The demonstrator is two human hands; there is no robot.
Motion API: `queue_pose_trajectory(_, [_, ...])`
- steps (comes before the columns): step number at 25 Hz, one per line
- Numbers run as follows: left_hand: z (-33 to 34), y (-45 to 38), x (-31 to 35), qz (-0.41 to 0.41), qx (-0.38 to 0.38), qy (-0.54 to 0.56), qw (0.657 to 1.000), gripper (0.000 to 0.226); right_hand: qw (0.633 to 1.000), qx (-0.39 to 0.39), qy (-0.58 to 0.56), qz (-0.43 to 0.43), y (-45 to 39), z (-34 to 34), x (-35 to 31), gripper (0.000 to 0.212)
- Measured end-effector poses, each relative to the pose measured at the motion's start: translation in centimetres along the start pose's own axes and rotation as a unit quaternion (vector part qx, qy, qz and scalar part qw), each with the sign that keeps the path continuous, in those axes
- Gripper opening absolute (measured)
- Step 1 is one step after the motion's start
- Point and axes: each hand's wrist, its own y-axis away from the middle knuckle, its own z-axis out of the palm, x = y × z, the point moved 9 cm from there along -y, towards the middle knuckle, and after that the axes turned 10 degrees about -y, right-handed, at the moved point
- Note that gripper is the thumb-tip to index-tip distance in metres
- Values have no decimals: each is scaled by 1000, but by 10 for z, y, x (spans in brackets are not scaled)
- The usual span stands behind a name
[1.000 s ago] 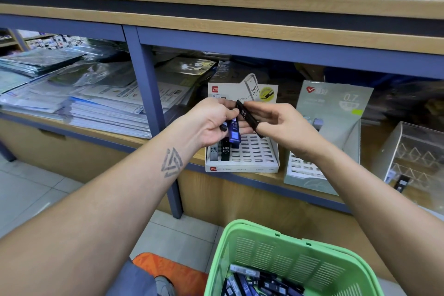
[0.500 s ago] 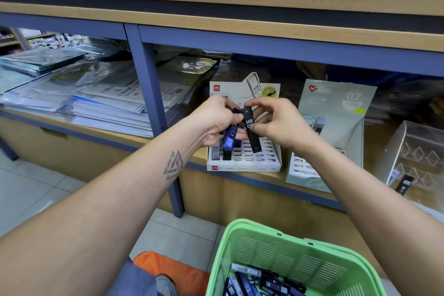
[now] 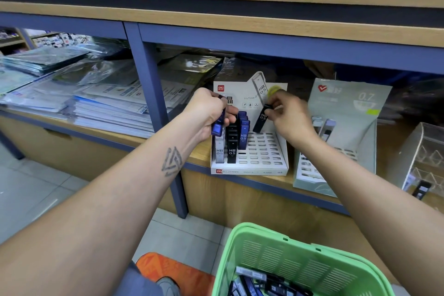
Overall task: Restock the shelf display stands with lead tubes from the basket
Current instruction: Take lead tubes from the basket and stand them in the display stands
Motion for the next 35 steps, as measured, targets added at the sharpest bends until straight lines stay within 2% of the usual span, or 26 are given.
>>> queue_pose_trajectory(5, [13, -18, -2, 30, -3, -2, 1000, 19, 999, -12, -41, -20, -8, 19, 10, 17])
queue_pose_trajectory(7, [19, -24, -5, 29, -4, -33, 999, 17, 999, -22, -46, -18, -11, 23, 16, 16])
queue_pose_trajectory(9, [22, -29, -13, 16, -4, -67, 998, 25, 998, -38, -36, -31, -11, 27, 19, 14])
queue_pose_trajectory(11, [24, -33, -18, 4, -1, -78, 997, 32, 997, -34, 0, -68, -12, 27, 14, 12])
queue_pose_trajectory(14, [24, -36, -21, -4, 3, -76, 997, 30, 984, -39, 107, -139, -10, 34, -1, 21])
queue_pose_trajectory(17, [25, -35, -21, -12, 3, -69, 998, 26, 971, -53, 167, -162, -7, 42, -8, 29])
queue_pose_trajectory(25, [20, -32, -24, -18, 3, -40, 999, 24, 957, -65, 230, -162, -4, 37, -17, 31])
queue_pose_trajectory(30, [22, -33, -23, -8, -1, -48, 999, 24, 954, -117, 241, -134, 2, 46, -8, 44])
queue_pose_trajectory(33, [21, -33, -21, -2, -2, -45, 999, 28, 940, -141, 276, -141, 8, 51, -8, 49])
queue_pose_trajectory(35, [23, -29, -13, 15, -14, -23, 1000, 21, 937, -148, 288, -130, 7, 51, -8, 53])
